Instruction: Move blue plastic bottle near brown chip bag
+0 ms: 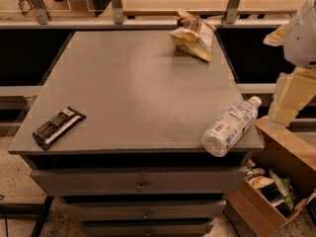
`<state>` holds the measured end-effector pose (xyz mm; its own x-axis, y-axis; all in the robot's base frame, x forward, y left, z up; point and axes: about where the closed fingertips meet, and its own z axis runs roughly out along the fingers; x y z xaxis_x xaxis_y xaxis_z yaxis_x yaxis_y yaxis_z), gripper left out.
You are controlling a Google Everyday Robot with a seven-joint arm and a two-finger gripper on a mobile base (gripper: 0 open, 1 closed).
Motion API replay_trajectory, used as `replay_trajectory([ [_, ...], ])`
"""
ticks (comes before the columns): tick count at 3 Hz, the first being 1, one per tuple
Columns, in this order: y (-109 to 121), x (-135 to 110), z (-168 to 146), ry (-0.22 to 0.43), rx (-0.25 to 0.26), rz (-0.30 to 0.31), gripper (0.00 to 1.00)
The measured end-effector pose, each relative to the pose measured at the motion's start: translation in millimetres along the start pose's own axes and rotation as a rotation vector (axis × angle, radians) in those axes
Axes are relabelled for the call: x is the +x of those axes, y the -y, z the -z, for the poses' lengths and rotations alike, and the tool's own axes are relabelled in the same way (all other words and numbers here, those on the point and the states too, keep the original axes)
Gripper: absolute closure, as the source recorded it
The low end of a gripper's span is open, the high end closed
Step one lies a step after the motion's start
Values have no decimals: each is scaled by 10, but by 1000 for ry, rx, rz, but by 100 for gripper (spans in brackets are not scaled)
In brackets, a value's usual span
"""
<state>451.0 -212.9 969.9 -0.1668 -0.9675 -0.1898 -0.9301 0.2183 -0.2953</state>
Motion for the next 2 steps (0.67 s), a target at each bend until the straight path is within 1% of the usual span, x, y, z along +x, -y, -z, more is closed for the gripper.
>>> replay_trajectory([
  [1,67,-17,-263,-33,38,133,0],
  [2,97,-14,-577,-64,46,295,0],
])
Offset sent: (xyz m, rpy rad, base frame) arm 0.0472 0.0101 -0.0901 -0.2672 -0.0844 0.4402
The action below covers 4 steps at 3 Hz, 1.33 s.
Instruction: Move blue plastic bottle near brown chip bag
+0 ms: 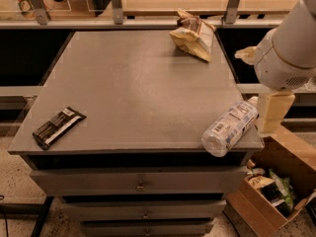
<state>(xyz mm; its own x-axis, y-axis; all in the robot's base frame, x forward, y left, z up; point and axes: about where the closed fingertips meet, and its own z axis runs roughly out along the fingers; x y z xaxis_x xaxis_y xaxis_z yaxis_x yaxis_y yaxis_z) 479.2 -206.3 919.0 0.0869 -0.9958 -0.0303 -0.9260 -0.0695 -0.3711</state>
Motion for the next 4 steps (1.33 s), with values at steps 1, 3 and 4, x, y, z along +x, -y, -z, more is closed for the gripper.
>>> replay_trajectory([
  [1,-84,-4,-278,-4,-34,123,0],
  [3,-299,-72,-660,19,-131,280,14],
  [4,-380,-141,-715,31,-165,337,34],
])
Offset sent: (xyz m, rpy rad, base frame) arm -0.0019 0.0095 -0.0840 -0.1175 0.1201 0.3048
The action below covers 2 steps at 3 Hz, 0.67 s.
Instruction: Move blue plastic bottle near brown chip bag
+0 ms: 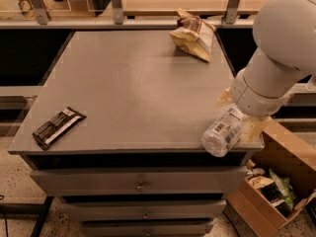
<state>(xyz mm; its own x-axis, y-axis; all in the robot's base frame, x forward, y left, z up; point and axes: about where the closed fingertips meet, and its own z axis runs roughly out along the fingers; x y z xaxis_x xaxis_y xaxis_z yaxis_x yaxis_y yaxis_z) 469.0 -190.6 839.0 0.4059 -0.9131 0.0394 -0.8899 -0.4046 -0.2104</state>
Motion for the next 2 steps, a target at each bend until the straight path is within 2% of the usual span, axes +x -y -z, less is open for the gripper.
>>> replay_trajectory([
  [1,-39,-74,-17,0,-43,52,57],
  [2,-44,-76,-22,1,-44,52,81],
])
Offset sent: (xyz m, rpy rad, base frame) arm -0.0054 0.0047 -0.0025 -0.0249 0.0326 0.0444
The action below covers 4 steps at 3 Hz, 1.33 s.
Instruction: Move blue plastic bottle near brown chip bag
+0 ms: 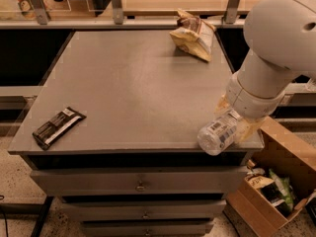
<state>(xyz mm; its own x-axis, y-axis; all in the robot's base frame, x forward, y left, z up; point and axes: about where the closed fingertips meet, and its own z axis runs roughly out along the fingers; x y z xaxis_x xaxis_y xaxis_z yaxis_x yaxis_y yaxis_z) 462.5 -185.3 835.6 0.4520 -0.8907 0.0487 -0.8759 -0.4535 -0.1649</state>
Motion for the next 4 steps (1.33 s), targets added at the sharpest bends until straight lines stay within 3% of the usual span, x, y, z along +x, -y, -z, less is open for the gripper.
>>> replay_trajectory([
  [1,-2,-4,-6,0,-1,1,100],
  [2,226,-65,92,-1,25,36,100],
  [3,631,-90,281,-31,47,75,100],
  [4,1163,-86,453,-52,91,73,100],
])
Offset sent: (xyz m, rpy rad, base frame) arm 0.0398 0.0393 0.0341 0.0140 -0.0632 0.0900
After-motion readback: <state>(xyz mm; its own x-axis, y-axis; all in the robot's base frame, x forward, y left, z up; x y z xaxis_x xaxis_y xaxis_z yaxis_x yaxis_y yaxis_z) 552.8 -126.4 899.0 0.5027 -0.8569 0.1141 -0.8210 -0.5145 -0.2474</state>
